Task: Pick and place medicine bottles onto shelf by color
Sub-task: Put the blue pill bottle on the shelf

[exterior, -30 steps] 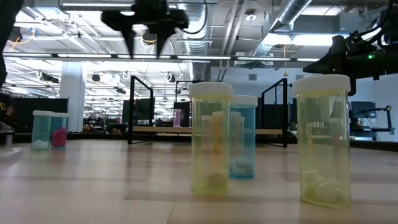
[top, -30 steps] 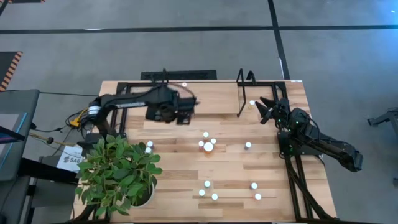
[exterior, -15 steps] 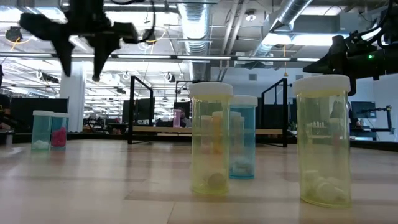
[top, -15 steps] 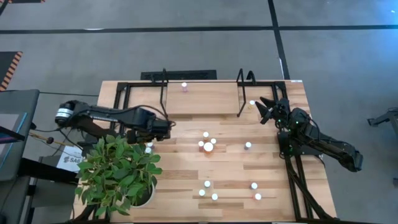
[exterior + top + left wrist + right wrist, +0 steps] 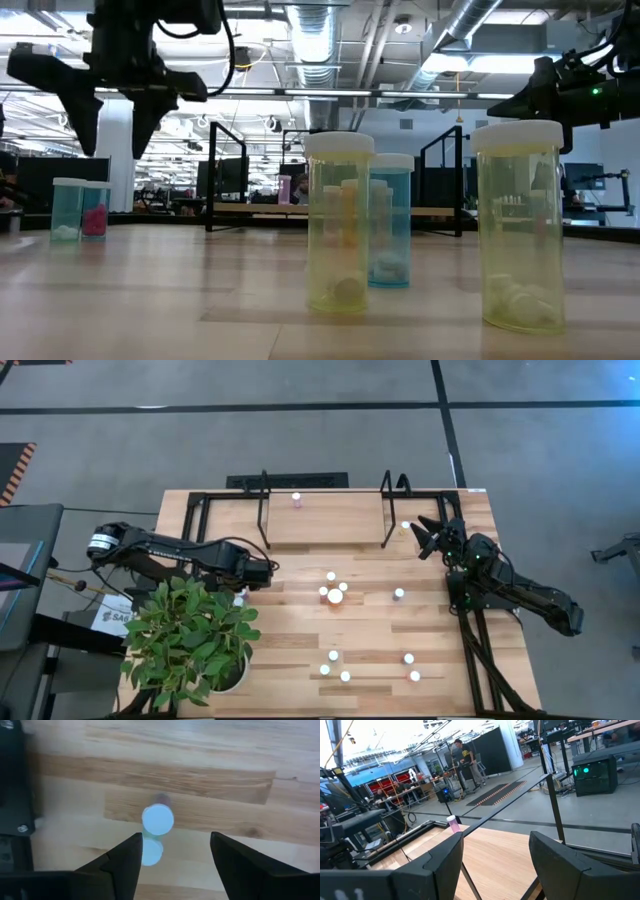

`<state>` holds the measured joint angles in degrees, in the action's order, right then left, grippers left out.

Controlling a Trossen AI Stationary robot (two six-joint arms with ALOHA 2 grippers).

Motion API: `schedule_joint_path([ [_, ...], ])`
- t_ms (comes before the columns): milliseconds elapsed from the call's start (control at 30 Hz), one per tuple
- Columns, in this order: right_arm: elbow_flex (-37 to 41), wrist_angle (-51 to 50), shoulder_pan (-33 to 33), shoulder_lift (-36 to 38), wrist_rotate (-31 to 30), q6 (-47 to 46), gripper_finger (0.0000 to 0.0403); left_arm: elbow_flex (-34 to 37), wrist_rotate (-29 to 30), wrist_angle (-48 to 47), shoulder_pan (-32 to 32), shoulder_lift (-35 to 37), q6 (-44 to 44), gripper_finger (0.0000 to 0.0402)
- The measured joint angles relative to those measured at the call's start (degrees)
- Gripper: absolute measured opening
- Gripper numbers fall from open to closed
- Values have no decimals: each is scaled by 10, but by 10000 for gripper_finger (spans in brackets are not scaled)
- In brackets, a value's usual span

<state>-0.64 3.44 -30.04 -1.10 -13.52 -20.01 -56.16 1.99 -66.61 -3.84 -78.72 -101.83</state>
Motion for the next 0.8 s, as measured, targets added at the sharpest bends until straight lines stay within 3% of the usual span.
schedule_joint_path([
  [467, 0, 0, 0, 0, 0, 0, 249, 10, 19, 2, 0, 0, 6, 377],
  [800, 0, 0, 0, 0, 0, 0, 249, 93, 14, 92, 0, 0, -3, 399],
])
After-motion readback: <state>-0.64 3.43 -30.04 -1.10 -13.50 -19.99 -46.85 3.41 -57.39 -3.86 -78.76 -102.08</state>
